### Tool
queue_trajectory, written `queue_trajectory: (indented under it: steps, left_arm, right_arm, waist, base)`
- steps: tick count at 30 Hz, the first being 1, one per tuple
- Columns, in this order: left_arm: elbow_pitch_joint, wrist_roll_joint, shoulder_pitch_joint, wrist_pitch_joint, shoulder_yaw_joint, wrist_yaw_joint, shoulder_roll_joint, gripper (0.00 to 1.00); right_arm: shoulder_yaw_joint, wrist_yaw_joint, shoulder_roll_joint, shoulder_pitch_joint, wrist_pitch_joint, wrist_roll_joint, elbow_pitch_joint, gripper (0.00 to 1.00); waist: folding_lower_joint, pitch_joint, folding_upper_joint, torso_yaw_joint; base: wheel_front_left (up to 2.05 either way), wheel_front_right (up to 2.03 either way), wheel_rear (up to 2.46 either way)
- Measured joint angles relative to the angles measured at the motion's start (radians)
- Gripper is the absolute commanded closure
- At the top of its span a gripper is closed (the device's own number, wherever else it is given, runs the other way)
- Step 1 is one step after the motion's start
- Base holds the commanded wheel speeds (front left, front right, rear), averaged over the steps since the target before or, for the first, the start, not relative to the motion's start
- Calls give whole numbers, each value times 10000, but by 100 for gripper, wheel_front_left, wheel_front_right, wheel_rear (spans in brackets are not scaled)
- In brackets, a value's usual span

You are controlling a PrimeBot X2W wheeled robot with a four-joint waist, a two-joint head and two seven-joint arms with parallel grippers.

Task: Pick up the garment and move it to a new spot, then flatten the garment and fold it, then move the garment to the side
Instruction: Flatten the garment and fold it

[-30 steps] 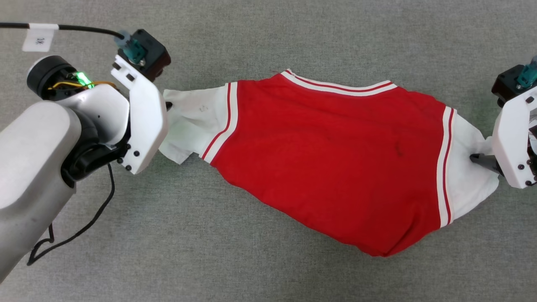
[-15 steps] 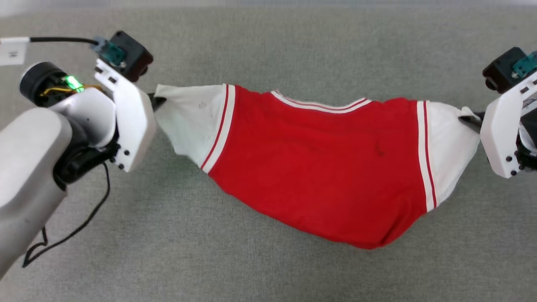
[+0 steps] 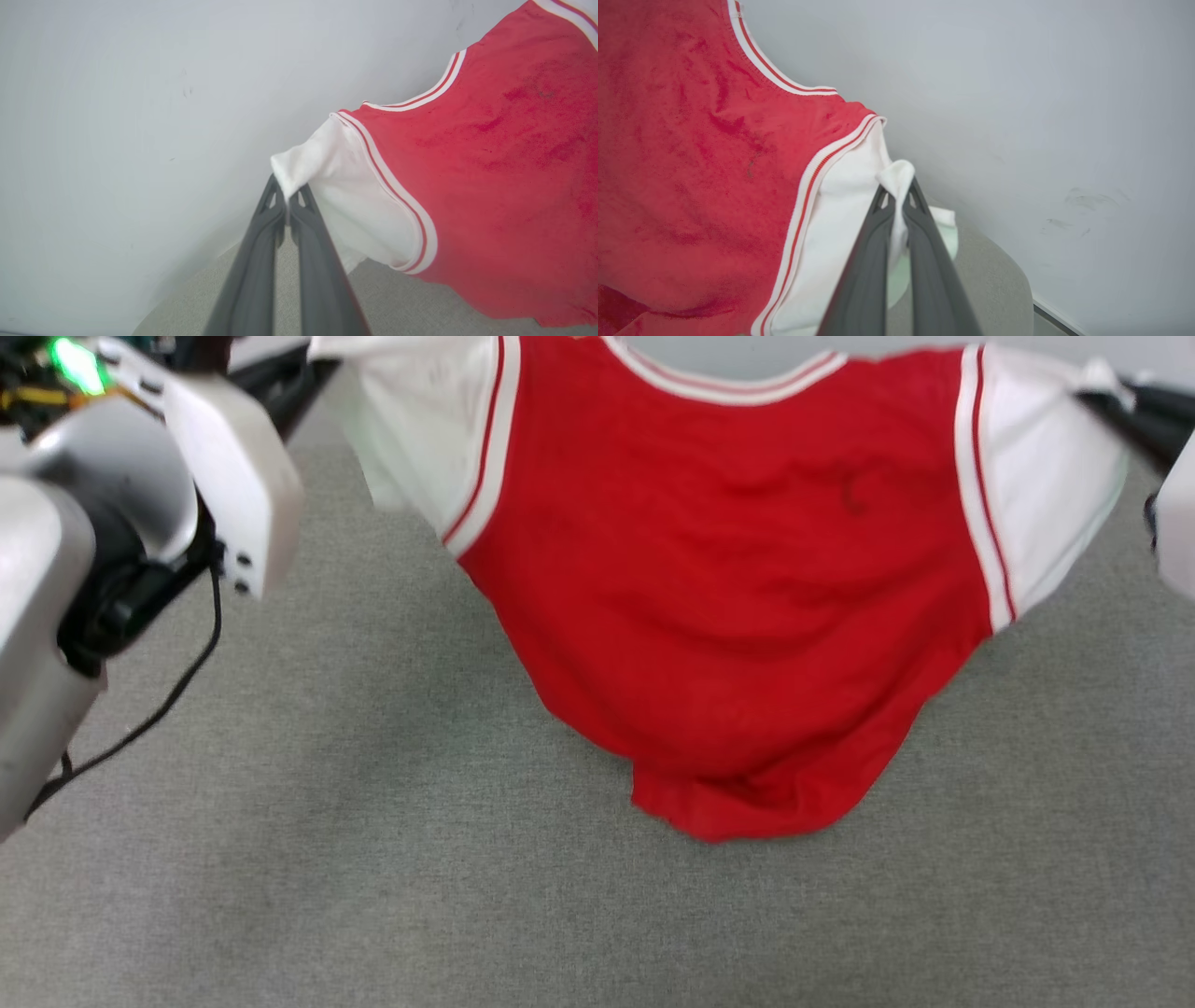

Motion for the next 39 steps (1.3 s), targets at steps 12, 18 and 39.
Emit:
queue_trajectory:
  steps: [12,18,39]
  left_arm:
    - [1572,963,-3217,-823,464,125,-1459,100]
    - [2569,1607,-5365,-1582,721,59,-1977,100]
    - [5522,1160,-6189,-3921,675,-332,-2708,100]
  right_arm:
    - [-1440,0,1204,-3252,-35,-1937,1145,100]
    - [-2092,2,1998,-5245,-336,-2926,2100,100]
    - [-1252,0,3580,-6032,-2305,-3614,4531,100]
  waist:
    - [1,1341,0,111]
    - [2,2329,0,142]
    - [2,3558,0,502]
  base:
    - [0,0,0]
    - [0,0,0]
    - [0,0,0]
